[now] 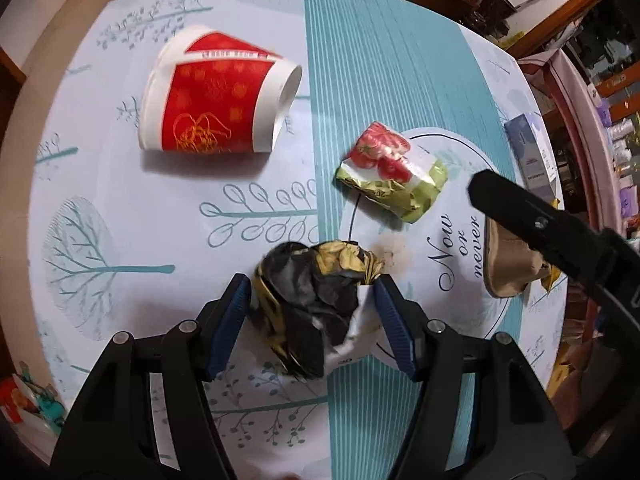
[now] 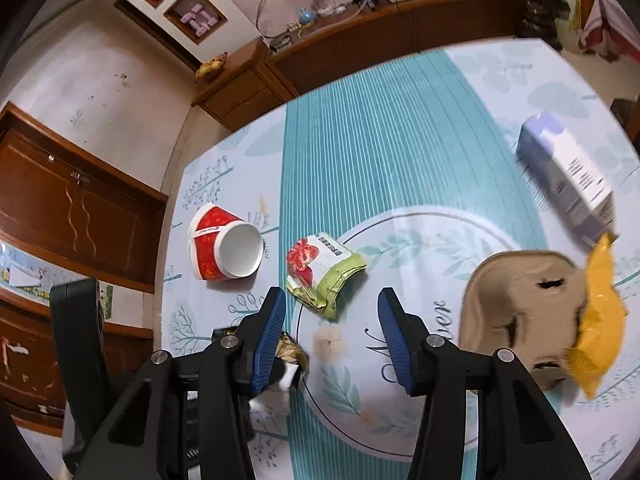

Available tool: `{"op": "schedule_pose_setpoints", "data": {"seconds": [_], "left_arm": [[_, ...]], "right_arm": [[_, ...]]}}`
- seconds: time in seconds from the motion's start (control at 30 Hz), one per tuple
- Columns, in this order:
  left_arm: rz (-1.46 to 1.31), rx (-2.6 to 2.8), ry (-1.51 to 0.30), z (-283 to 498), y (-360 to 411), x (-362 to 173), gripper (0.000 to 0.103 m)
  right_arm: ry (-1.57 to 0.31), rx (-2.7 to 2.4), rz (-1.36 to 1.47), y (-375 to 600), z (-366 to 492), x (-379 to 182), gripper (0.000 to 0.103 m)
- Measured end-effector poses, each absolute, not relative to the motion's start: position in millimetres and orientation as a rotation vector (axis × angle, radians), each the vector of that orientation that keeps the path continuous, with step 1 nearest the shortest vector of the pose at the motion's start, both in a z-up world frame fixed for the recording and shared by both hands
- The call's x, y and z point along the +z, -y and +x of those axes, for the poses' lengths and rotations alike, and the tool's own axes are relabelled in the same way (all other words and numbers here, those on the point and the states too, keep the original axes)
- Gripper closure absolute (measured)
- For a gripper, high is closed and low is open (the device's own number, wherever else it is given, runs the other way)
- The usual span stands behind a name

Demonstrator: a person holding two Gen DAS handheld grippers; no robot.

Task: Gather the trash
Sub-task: 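Grasp black-gold crumpled wrapper with left tool while right tool grasps red-green packet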

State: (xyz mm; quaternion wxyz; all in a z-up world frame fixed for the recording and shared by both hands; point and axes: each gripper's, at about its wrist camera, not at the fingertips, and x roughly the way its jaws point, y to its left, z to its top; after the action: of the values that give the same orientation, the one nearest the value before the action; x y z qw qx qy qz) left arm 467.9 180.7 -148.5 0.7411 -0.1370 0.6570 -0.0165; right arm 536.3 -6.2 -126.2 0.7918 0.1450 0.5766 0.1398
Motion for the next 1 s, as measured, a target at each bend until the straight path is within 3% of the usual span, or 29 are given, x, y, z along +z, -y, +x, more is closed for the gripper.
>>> {"op": "schedule_pose_setpoints", "data": {"seconds": [0.2, 0.4, 0.43, 0.47, 0.57, 1.0], "left_arm": [[-0.386, -0.067, -1.447, 467, -190, -160, 0.057], [-0.363, -0.043, -1.427, 454, -200, -154, 0.061], [-0.360, -0.036, -1.426, 451, -202, -152, 0.061], [-0.361, -0.027, -1.425, 448, -205, -150, 0.061], [-0.375, -0.013, -1.420, 440, -213, -143, 0.061], [-0.335, 0.025, -1.380, 343, -197, -89, 0.061]], "right_arm": [[-1.289, 0.309, 0.349, -7, 546, -152, 0.054], [-1.283, 0.313, 0.360, -25, 552, -173, 0.054], [-1.277, 0.317, 0.358, -27, 552, -175, 0.062], [-1.276, 0.332, 0.357, -31, 551, -177, 0.077], [-1.261, 0.375, 0.324, -40, 542, -177, 0.094], [-1.248, 0.460, 0.238, -1, 394, -138, 0.098]]}}
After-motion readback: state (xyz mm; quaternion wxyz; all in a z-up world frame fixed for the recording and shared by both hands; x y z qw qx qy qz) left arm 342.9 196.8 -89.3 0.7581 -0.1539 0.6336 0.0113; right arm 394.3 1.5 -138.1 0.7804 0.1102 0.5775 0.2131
